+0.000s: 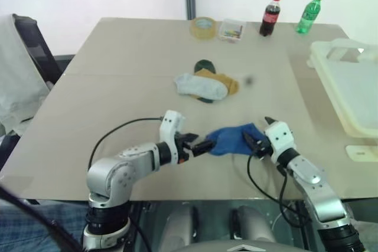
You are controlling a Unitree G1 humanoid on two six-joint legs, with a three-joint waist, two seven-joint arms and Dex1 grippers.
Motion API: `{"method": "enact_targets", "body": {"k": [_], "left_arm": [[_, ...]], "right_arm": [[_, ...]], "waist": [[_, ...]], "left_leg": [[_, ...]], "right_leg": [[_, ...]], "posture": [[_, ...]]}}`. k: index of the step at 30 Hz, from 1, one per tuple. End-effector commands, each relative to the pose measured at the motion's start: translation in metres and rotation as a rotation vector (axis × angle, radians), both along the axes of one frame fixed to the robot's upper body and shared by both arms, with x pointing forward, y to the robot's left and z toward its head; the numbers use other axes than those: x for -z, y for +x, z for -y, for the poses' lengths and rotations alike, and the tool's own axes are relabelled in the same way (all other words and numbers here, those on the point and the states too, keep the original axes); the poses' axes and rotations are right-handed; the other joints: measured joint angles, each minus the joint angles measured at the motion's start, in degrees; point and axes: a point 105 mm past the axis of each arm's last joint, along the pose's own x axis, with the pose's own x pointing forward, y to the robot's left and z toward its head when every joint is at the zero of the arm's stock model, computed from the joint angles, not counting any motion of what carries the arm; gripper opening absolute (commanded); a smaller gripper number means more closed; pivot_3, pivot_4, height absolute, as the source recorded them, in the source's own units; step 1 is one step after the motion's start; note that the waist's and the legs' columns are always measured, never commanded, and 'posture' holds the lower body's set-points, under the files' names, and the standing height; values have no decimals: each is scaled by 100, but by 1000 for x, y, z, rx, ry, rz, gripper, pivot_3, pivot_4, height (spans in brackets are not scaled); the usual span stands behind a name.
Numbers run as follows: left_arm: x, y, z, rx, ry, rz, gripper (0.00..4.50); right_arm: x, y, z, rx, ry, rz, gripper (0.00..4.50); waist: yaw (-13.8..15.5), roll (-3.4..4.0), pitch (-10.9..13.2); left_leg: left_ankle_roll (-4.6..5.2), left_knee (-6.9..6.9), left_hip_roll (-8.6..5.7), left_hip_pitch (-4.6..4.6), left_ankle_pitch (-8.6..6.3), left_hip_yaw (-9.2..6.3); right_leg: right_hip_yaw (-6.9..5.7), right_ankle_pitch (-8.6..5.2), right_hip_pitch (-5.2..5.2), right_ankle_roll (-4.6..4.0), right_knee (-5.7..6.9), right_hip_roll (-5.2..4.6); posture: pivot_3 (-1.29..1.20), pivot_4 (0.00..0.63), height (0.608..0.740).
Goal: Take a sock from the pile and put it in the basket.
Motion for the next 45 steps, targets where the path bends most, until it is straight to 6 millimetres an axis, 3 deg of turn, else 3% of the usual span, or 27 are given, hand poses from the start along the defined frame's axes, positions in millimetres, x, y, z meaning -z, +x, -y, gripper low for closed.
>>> {"method": "enact_targets", "body": {"k": [1,7,13,24,30,39,45], "left_arm": [[10,-16,9,60,-5,-96,4457],[41,-20,11,53,132,-229,4457],[43,-10,31,76,76,-253,4457],[27,6,56,59,-126,-239,4457],[1,12,65,68,-354,-161,4457],[-32,-5,71,237,-581,-133,4457],[-35,1,75,238,-606,-133,4457]], "right_arm": [[16,-6,5,8,-28,-65,4500],[15,-6,4,4,-28,-65,4500],[13,-5,2,-1,-27,-60,4500],[11,-6,4,-10,-37,-65,4500],[9,-4,3,-28,-44,-63,4500],[6,1,4,-13,-57,-39,4500],[5,2,4,-7,-59,-31,4500]], "waist": [[1,1,0],[14,9,-28],[29,21,-52],[28,23,-58],[11,17,-53],[-5,16,-46],[-5,15,-45]], "left_leg": [[0,0,0,0,0,0],[0,-1,-3,10,-1,-2],[-1,-18,-7,79,-6,-2],[-3,-38,-12,77,-7,0],[-19,-59,-12,65,-17,1],[0,-76,-11,-3,0,2],[1,-74,-12,-5,0,2]], "right_leg": [[0,0,0,0,0,0],[0,0,10,-1,-5,0],[-2,-3,77,-1,-24,-19],[-5,-2,74,-3,-36,-42],[-5,-2,62,-4,-57,-44],[-9,0,-1,-6,-76,-31],[-9,0,-2,-5,-76,-21]], "posture": [[0,150,735],[0,150,735],[0,150,735],[0,150,735],[0,150,735],[0,150,735],[0,150,735]]}}
